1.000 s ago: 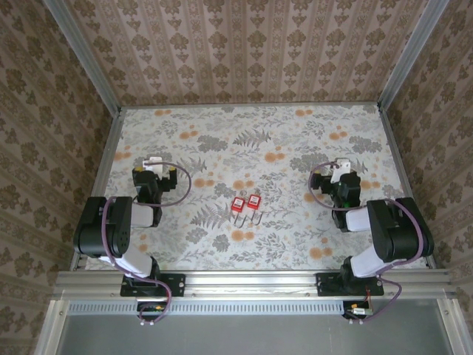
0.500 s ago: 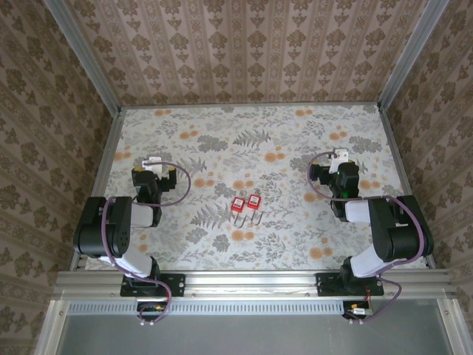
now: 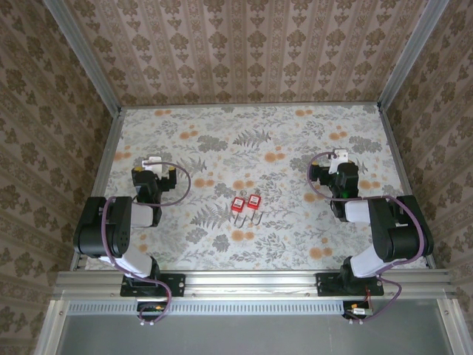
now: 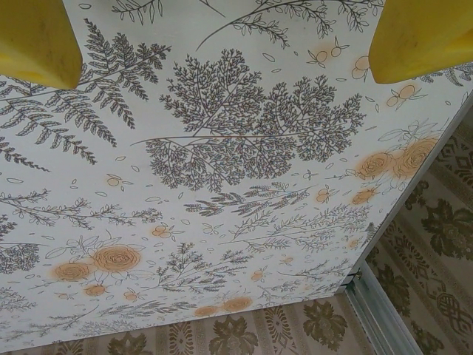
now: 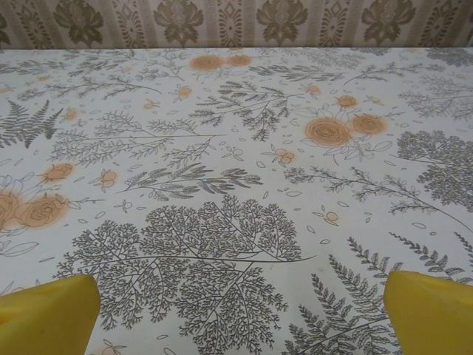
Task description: Unlock with the key
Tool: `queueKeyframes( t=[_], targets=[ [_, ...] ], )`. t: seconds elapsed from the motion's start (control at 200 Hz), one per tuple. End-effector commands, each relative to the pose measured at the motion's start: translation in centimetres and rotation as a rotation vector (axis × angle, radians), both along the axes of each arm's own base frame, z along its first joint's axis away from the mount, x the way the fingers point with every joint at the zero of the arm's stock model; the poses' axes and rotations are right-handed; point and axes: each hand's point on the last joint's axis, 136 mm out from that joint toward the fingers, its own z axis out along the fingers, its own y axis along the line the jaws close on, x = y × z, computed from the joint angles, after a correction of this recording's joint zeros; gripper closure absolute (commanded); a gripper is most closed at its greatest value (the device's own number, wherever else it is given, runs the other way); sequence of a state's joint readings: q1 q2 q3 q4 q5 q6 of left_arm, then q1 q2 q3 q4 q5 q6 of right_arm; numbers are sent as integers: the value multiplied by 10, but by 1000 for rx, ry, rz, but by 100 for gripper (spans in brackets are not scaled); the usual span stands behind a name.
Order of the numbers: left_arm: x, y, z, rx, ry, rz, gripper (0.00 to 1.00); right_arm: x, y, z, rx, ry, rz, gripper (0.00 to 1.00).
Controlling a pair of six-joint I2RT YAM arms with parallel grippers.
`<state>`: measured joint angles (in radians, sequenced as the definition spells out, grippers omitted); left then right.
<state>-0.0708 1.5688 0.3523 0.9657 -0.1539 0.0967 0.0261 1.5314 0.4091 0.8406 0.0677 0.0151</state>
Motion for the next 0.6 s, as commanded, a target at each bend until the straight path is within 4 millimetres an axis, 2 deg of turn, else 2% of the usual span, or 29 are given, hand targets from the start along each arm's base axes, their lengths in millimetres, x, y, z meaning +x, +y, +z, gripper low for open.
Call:
queueKeyframes(
  t=[0.0,0.595],
  targets=[
    [6,3,11,-20,-26,19,0,0,-3,4,-15,-19,-33,0],
    [6,3,11,-20,-26,19,0,0,-2,4,-15,-16,-29,0]
  ],
)
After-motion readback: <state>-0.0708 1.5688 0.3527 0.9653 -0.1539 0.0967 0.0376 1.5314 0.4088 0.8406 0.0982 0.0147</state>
